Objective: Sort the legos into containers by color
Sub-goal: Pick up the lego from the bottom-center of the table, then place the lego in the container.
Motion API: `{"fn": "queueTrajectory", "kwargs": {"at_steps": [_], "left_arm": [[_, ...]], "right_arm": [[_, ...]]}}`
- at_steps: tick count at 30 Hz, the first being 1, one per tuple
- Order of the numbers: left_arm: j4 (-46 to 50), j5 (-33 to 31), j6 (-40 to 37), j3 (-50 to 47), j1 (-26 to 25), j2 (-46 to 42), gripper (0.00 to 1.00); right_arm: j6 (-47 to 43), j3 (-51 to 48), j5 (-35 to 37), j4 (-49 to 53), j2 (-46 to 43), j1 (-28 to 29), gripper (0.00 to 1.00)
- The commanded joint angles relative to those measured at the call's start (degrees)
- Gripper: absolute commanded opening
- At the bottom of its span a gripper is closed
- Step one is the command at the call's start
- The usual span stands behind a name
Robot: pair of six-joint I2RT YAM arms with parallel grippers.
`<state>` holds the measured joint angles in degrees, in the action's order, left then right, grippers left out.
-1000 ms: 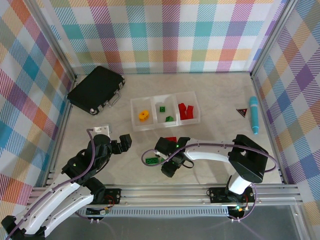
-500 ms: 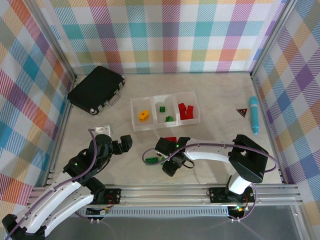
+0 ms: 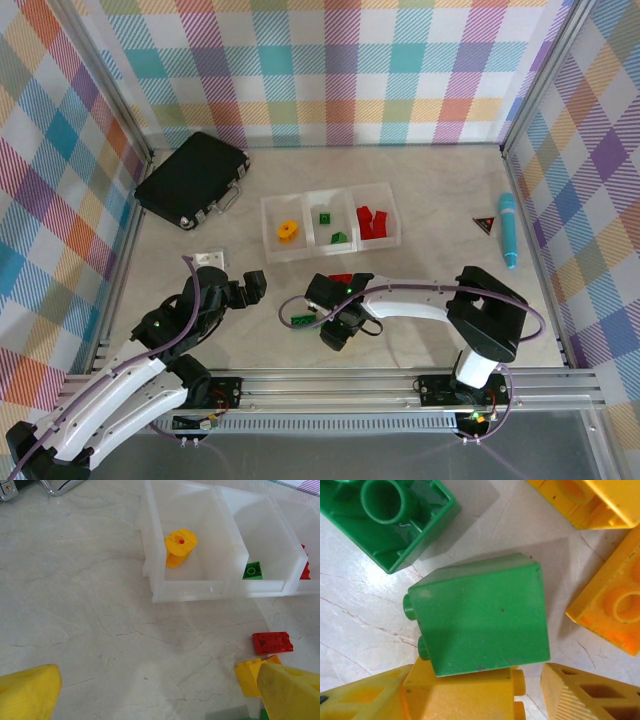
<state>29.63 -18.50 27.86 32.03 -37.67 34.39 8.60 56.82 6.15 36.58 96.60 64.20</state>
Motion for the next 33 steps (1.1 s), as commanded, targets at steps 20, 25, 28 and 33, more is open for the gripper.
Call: {"fn": "queueTrajectory", "kwargs": {"at_steps": [20, 25, 28, 33], "left_arm": [[0.1, -0.3, 0.1, 1.0, 0.3, -3.4, 1.00], [1.4, -0.8, 0.1, 2.1, 0.3, -3.7, 1.00], [2.5, -1.1, 0.1, 2.6, 0.3, -4.2, 1.00], [4.9, -1.9, 0.1, 3.4, 0.3, -5.9, 1.00]], "right_arm": [[-0.3, 10.5, 4.7, 9.7, -13.6, 0.6, 0.38], [-6.7, 21.0, 7.2, 7.2, -9.2, -1.1, 0.38], [-10.6, 27.7, 6.1, 5.4, -3.9, -3.7, 0.36], [-18.3, 40.4, 4.1, 5.0, 6.6, -7.1, 0.36]]}}
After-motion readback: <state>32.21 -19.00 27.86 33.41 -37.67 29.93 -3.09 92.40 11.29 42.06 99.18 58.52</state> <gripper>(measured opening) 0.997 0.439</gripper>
